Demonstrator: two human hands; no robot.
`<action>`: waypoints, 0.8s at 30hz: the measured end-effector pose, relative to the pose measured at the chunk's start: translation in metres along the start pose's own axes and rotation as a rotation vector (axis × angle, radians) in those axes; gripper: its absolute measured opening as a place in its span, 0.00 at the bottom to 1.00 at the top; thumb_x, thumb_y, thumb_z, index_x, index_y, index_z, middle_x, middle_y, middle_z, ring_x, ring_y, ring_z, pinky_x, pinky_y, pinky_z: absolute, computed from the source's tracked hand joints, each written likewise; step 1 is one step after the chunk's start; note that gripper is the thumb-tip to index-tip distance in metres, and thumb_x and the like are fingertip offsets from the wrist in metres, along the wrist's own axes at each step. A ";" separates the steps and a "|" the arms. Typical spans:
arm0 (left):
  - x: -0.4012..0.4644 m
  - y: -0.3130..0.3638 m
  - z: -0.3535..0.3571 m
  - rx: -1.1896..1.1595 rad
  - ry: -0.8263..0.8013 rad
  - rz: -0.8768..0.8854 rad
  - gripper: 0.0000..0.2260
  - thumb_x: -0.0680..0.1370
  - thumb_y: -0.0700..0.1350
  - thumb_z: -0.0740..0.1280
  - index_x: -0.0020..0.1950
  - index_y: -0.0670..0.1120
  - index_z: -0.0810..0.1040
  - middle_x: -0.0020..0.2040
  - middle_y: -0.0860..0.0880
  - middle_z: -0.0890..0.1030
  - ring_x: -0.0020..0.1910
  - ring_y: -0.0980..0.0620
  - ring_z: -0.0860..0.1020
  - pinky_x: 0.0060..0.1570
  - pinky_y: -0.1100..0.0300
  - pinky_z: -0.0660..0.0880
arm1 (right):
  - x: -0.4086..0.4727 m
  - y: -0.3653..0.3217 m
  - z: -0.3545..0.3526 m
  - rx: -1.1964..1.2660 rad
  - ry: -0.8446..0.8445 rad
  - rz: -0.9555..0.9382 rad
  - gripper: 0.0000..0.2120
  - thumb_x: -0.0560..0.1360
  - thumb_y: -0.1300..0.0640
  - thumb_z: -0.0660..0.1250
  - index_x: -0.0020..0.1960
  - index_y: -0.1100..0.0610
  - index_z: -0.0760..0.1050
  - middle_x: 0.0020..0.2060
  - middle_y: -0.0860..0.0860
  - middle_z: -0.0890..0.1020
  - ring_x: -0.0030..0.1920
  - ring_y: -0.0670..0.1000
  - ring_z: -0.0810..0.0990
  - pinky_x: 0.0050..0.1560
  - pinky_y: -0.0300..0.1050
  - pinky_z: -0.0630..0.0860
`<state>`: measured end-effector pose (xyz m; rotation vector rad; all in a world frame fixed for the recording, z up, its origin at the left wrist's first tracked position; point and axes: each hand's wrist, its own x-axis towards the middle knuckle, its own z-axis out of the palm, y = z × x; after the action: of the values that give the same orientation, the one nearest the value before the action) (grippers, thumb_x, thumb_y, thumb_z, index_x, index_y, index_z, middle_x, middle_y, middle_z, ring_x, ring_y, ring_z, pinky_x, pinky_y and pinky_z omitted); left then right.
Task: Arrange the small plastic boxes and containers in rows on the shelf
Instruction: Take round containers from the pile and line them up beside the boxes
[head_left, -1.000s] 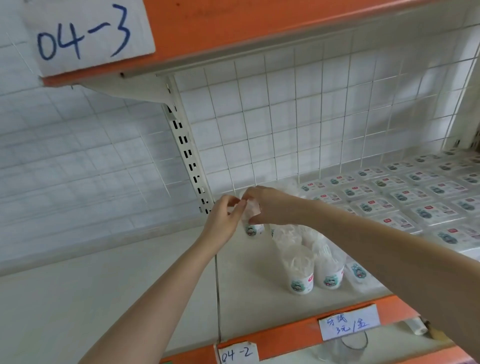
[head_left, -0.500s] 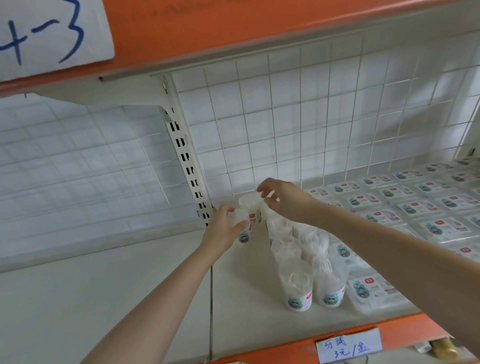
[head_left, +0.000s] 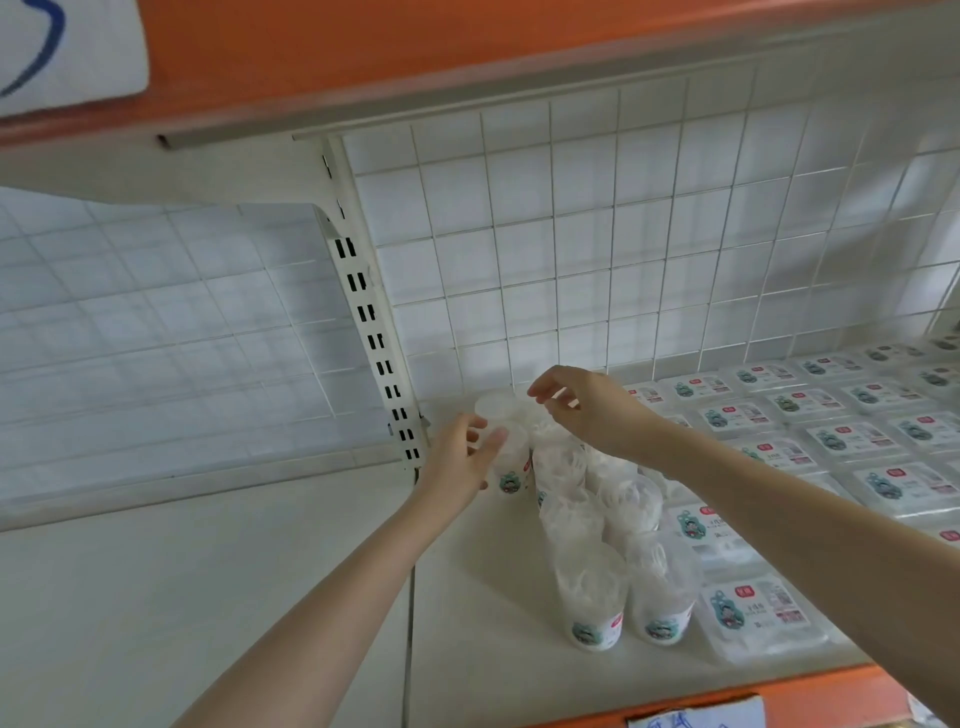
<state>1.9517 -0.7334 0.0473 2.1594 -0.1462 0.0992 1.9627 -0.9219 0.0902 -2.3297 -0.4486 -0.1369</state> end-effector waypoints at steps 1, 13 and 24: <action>0.002 0.000 -0.003 -0.023 0.024 -0.002 0.14 0.79 0.52 0.61 0.60 0.44 0.72 0.54 0.47 0.74 0.46 0.54 0.76 0.45 0.49 0.80 | 0.001 -0.001 0.001 -0.010 -0.001 -0.011 0.10 0.80 0.59 0.58 0.57 0.51 0.75 0.52 0.45 0.78 0.50 0.45 0.77 0.49 0.38 0.75; 0.053 0.002 -0.013 0.564 -0.170 0.229 0.28 0.75 0.27 0.56 0.70 0.50 0.68 0.72 0.51 0.65 0.71 0.48 0.61 0.70 0.56 0.59 | 0.013 -0.012 0.026 -0.450 -0.176 -0.140 0.21 0.76 0.45 0.63 0.66 0.51 0.67 0.59 0.50 0.74 0.62 0.52 0.67 0.60 0.47 0.65; 0.060 0.005 -0.028 0.800 -0.145 0.373 0.16 0.79 0.48 0.62 0.67 0.52 0.72 0.54 0.48 0.72 0.58 0.49 0.71 0.48 0.59 0.67 | 0.015 -0.009 0.029 -0.431 -0.156 -0.216 0.19 0.74 0.46 0.65 0.63 0.51 0.69 0.57 0.49 0.75 0.59 0.50 0.69 0.59 0.47 0.67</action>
<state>2.0101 -0.7171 0.0748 2.9096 -0.6911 0.2475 1.9731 -0.8917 0.0787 -2.7192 -0.8172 -0.1694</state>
